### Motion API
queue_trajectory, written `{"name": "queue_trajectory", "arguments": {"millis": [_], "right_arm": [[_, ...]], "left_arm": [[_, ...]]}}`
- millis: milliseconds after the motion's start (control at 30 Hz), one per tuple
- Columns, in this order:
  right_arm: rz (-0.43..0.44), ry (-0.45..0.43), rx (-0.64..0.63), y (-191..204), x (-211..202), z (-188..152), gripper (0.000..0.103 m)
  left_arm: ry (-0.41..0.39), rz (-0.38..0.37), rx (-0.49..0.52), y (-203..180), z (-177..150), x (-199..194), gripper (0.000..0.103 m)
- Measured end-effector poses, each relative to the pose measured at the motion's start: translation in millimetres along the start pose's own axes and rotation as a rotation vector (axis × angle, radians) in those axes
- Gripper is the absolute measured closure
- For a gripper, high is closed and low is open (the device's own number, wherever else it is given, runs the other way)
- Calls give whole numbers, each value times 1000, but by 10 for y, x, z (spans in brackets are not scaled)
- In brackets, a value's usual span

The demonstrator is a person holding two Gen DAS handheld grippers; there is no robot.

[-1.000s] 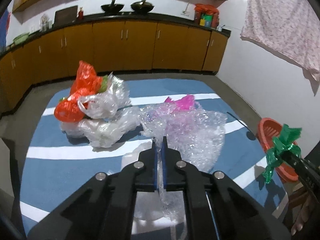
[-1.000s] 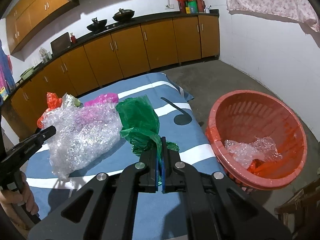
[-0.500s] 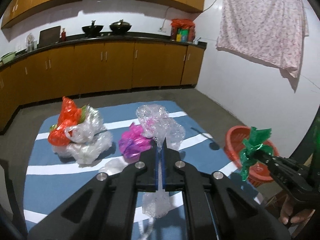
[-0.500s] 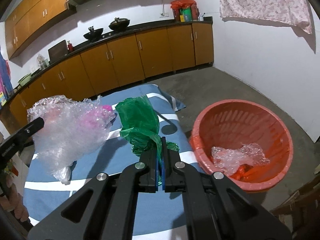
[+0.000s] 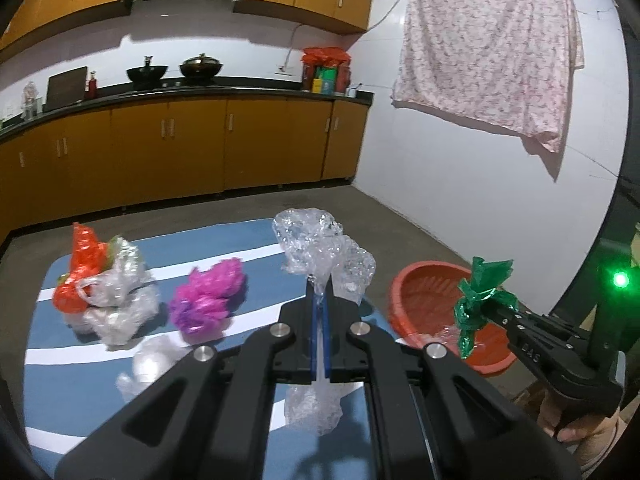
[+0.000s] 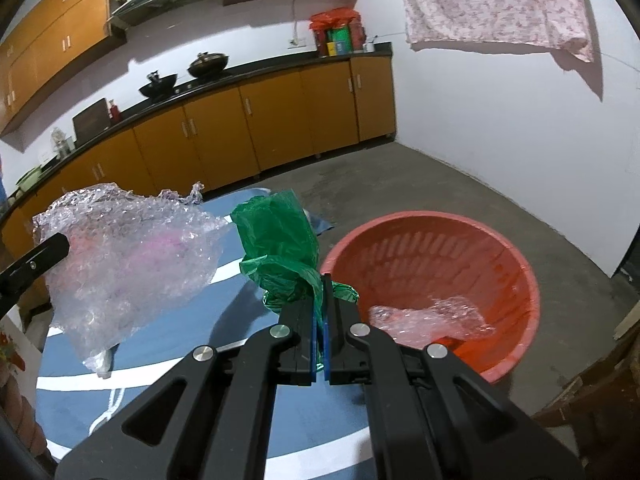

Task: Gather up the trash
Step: 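Carry the bubble wrap in the left tool and green bag in the right tool over the orange basket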

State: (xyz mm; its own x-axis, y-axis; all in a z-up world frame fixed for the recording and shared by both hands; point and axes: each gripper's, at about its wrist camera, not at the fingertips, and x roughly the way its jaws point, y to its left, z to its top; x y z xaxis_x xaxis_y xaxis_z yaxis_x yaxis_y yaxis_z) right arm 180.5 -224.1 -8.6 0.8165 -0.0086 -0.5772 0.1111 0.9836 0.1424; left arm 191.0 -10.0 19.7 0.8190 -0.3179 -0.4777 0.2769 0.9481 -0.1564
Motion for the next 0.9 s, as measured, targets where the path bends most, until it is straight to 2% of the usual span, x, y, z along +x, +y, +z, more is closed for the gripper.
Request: {"name": "queue_trajectory", "arguments": {"millis": [533,900], "right_arm": [[-117,-39,106,-805,20,239,101],[-153,-37,165,-1164,164,271,101]], "left_arm": [[1,-155,13,-866,114,424,99],[41,-211,32,-1260,35,828,99]]}}
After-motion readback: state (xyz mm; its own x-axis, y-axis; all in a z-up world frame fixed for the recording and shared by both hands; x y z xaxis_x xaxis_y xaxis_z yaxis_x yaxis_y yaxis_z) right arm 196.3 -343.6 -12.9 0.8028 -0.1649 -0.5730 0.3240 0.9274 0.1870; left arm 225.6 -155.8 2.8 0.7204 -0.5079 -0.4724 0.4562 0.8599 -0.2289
